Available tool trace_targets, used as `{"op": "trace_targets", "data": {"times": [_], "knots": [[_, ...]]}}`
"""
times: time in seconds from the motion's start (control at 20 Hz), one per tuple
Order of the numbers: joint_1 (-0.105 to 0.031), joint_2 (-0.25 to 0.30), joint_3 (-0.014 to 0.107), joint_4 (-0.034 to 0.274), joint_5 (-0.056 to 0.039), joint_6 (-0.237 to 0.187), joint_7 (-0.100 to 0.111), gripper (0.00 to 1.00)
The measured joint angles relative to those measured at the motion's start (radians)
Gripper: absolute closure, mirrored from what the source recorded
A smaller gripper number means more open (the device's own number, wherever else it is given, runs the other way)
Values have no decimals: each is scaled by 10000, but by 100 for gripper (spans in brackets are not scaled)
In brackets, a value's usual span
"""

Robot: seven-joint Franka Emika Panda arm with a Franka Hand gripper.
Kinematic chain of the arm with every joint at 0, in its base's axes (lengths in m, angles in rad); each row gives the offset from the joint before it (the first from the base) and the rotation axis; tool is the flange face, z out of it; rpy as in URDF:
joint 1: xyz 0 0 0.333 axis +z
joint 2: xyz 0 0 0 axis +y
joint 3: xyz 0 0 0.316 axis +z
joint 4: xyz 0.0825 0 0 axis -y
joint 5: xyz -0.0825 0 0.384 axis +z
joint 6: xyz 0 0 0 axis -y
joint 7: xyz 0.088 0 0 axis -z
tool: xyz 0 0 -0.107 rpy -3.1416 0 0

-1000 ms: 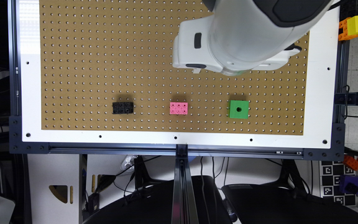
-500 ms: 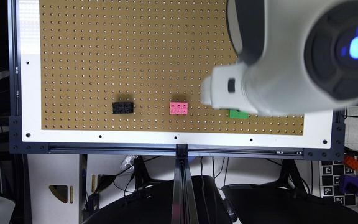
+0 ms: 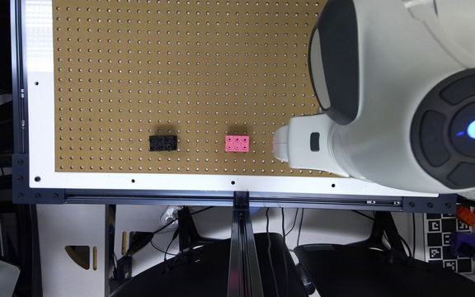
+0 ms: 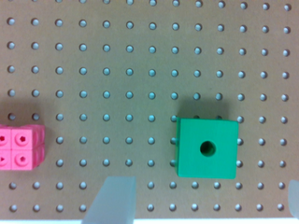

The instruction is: Pick up green block.

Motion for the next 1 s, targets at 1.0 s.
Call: {"op": "trace_targets", "data": {"times": [1.0], "knots": [[190,1497,34,40,-17,1315,109,0]]}}
